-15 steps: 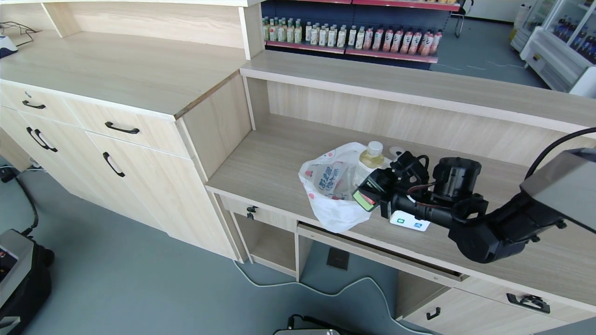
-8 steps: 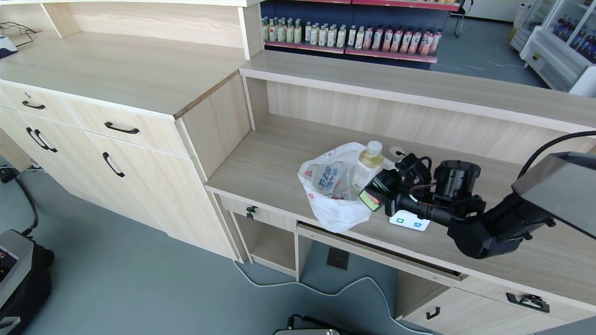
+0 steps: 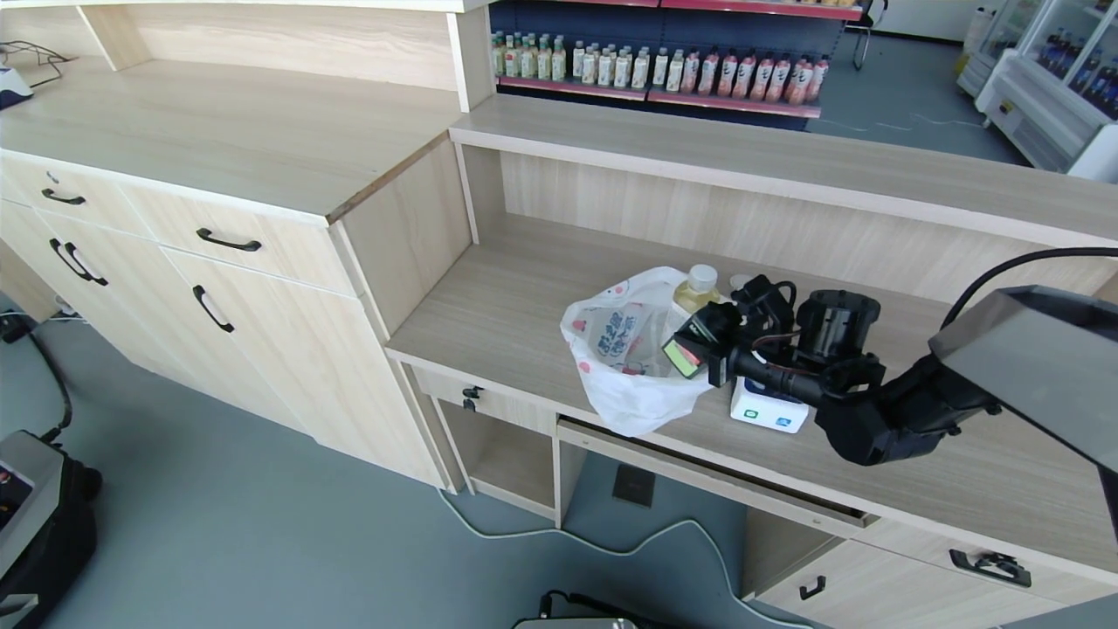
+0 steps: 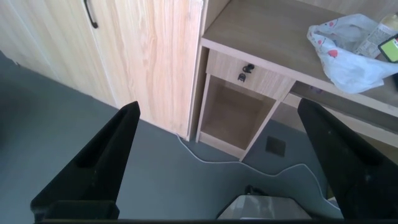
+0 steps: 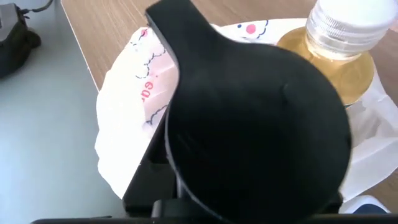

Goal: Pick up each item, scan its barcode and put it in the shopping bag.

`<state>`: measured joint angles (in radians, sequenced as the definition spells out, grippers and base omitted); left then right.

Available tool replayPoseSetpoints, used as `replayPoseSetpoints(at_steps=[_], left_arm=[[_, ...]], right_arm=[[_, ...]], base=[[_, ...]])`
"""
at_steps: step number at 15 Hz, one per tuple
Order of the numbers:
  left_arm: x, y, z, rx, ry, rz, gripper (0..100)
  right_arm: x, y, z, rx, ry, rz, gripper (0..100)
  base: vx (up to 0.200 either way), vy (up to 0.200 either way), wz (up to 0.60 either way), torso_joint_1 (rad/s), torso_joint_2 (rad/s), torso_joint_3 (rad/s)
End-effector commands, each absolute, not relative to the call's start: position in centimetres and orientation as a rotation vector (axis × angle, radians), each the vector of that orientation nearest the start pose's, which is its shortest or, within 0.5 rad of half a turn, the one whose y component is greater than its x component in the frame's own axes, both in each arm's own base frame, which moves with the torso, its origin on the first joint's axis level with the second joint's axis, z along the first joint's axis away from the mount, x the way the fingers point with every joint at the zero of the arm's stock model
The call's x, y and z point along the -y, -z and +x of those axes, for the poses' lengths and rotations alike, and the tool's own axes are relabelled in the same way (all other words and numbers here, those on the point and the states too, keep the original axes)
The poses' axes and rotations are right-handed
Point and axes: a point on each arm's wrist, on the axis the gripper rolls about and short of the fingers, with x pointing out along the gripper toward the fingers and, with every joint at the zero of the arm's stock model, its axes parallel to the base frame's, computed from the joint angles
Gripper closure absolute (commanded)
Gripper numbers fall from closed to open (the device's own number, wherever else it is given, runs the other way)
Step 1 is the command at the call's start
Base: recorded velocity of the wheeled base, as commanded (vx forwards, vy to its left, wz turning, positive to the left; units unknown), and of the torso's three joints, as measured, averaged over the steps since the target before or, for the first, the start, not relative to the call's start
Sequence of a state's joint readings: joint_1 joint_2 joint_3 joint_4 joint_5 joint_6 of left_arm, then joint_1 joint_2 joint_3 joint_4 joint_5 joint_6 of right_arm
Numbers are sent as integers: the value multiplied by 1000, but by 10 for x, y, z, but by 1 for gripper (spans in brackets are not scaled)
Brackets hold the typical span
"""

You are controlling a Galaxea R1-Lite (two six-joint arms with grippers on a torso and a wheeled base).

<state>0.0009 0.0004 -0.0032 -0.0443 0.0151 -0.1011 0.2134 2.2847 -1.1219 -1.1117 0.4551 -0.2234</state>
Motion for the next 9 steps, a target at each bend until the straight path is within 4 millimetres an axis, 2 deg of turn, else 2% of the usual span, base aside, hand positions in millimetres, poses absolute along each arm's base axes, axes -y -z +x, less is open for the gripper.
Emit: replayPoseSetpoints(at_steps=[1, 9], left_arm=[[0, -81, -23, 48, -14, -102, 0], [0, -81, -23, 48, -14, -102, 0]], right_arm=[[-104, -77, 429, -4, -676, -206, 100], [-104, -51, 438, -50, -678, -206, 100]], base=[[0, 0, 0, 0, 0, 0], [0, 0, 0, 0, 0, 0]])
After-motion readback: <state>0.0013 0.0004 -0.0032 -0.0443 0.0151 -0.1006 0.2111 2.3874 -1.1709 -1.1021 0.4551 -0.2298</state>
